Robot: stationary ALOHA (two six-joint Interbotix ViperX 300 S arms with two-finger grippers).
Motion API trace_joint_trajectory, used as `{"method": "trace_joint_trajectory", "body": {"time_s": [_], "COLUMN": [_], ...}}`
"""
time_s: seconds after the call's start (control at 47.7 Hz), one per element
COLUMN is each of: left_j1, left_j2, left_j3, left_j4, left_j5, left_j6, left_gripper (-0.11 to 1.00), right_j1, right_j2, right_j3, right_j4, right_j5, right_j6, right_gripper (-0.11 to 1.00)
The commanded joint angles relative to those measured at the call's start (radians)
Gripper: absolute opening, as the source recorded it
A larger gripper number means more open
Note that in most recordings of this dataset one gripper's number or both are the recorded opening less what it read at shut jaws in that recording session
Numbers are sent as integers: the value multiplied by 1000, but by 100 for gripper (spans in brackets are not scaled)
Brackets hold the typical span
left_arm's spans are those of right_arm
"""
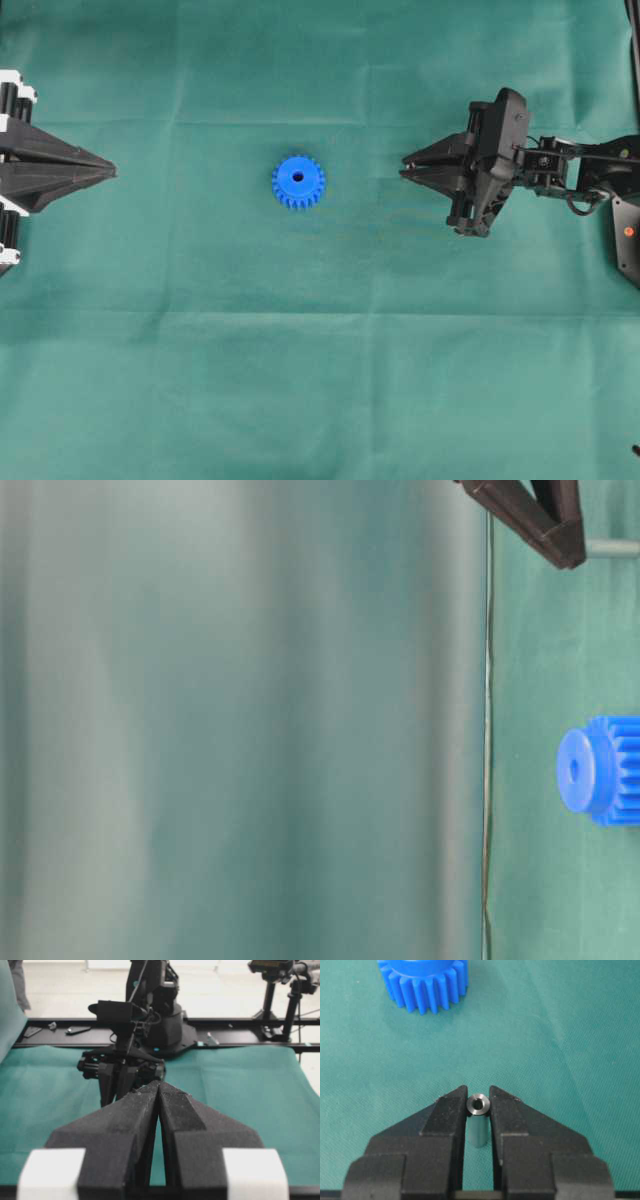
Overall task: Insert the shaft placed at a random location into the center hole of the small gear at another random location.
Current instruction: 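Lift the shaft with the right gripper and carry it left toward the blue gear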
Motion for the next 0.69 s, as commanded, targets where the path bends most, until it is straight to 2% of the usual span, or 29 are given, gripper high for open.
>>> {"method": "trace_joint_trajectory", "body": {"time_s": [0.0,0.21,0.357,0.671], "left_j1": [-2,-2,-2,-2], "left_j2": [5,5,5,11], "left_j3": [-25,-26,-26,-25], "left_j4": [3,3,3,3], "left_j5": [-5,-5,-5,-5], "left_j6": [-2,-5,-5,-5], "left_gripper": [0,0,0,0], "right_j1": [5,6,6,6], "right_j2": [-67,-225,-279,-258], "right_j3": [-26,-63,-80,-112], "right_j4": [-3,-3,-3,-3], "right_j5": [28,230,316,322], "right_j6": [-11,-20,-20,-21], "right_gripper": [13,13,13,13]}}
